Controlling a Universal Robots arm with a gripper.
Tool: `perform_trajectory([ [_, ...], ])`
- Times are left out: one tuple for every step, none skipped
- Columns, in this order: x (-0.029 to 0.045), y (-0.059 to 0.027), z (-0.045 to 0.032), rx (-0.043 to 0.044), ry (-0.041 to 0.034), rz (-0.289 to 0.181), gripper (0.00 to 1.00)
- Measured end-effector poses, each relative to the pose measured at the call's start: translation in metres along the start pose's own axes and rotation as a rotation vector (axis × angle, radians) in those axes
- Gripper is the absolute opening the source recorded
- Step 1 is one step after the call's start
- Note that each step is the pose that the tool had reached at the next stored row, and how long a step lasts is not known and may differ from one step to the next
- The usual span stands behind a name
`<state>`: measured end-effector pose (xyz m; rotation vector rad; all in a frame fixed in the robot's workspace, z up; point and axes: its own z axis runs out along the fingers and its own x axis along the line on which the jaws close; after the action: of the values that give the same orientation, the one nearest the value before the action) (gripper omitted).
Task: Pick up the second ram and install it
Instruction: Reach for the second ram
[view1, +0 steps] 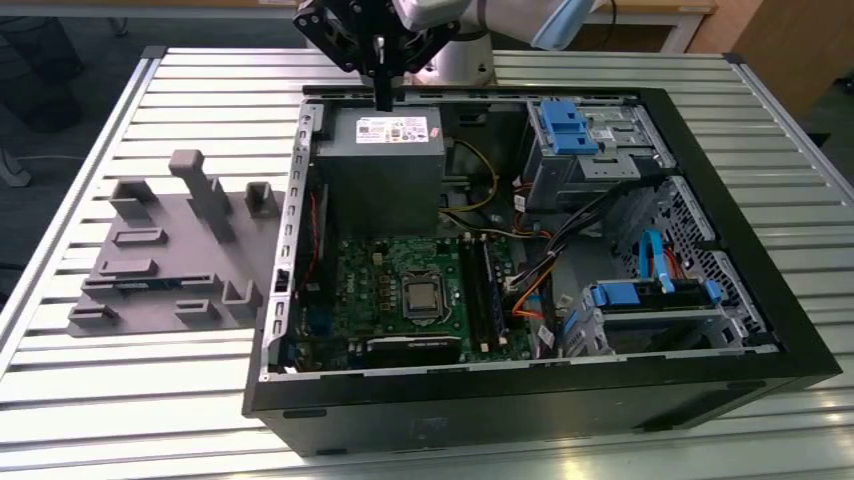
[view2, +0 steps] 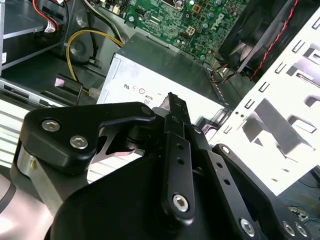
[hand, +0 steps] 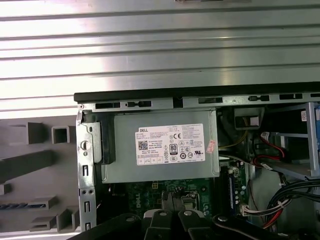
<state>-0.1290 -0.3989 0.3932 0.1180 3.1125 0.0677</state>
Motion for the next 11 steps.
perform_trajectory([
  [0.0005, 0.0000, 0.0000, 0.0001, 0.0001, 0.000, 0.13],
  [0.0010, -0.0001, 0.0000, 0.0001, 0.0000, 0.000, 0.13],
  [0.0014, -0.0001, 0.0000, 0.0001, 0.0000, 0.000, 0.13],
  [0.0018, -0.0001, 0.0000, 0.0001, 0.0000, 0.000, 0.13],
  [0.0021, -0.0002, 0.0000, 0.0001, 0.0000, 0.000, 0.13],
  [0.0025, -0.0002, 0.0000, 0.0000, 0.0000, 0.000, 0.13],
  [0.0030, -0.0002, 0.0000, 0.0000, 0.0000, 0.000, 0.13],
  [0.0036, -0.0003, -0.0001, 0.0001, 0.0000, 0.000, 0.13],
  [0.0043, -0.0003, -0.0001, 0.0000, 0.0000, 0.000, 0.13],
  [0.0052, -0.0004, -0.0001, 0.0001, 0.0000, 0.000, 0.13],
  [0.0059, -0.0005, -0.0001, 0.0001, 0.0000, 0.000, 0.13],
])
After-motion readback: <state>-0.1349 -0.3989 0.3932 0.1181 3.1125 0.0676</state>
